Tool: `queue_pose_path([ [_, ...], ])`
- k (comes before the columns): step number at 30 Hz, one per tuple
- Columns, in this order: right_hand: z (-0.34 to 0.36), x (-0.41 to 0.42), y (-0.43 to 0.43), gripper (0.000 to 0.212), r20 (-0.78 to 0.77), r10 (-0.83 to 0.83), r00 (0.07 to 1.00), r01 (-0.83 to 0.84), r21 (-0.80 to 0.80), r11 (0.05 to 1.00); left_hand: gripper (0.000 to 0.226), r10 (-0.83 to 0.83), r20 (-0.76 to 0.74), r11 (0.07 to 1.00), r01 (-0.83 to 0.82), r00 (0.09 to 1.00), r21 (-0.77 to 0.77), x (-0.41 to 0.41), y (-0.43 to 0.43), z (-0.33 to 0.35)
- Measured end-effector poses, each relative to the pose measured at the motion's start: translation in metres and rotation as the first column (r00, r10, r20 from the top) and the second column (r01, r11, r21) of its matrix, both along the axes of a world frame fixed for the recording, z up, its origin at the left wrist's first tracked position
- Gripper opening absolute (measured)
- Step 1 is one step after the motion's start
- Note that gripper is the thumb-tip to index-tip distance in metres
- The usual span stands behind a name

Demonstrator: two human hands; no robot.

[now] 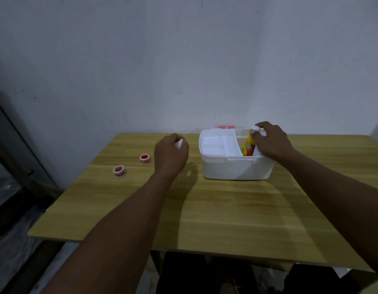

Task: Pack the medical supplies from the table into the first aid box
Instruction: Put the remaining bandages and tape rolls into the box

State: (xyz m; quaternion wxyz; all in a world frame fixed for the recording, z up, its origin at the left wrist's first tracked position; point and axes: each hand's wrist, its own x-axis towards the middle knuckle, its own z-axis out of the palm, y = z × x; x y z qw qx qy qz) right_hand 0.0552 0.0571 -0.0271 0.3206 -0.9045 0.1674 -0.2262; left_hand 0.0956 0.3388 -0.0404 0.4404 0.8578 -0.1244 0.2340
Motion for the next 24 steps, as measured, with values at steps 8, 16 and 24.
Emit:
queue_pose_path([
  [8,0.000,-0.004,0.002,0.040,0.010,-0.013,1.000,0.013,-0.018,1.000,0.019,-0.286,-0.077,0.947,0.294,0.955,0.126,0.001,-0.074,0.047],
  [16,-0.002,-0.005,0.002,0.038,0.016,0.000,1.000,-0.001,0.022,1.000,0.026,-0.281,-0.174,0.927,0.314,0.944,0.205,0.006,-0.086,0.036],
  [24,-0.003,-0.005,0.001,0.038,0.024,-0.006,1.000,0.005,0.022,1.000,0.043,-0.284,-0.186,0.941,0.310,0.941,0.134,0.007,-0.081,0.032],
])
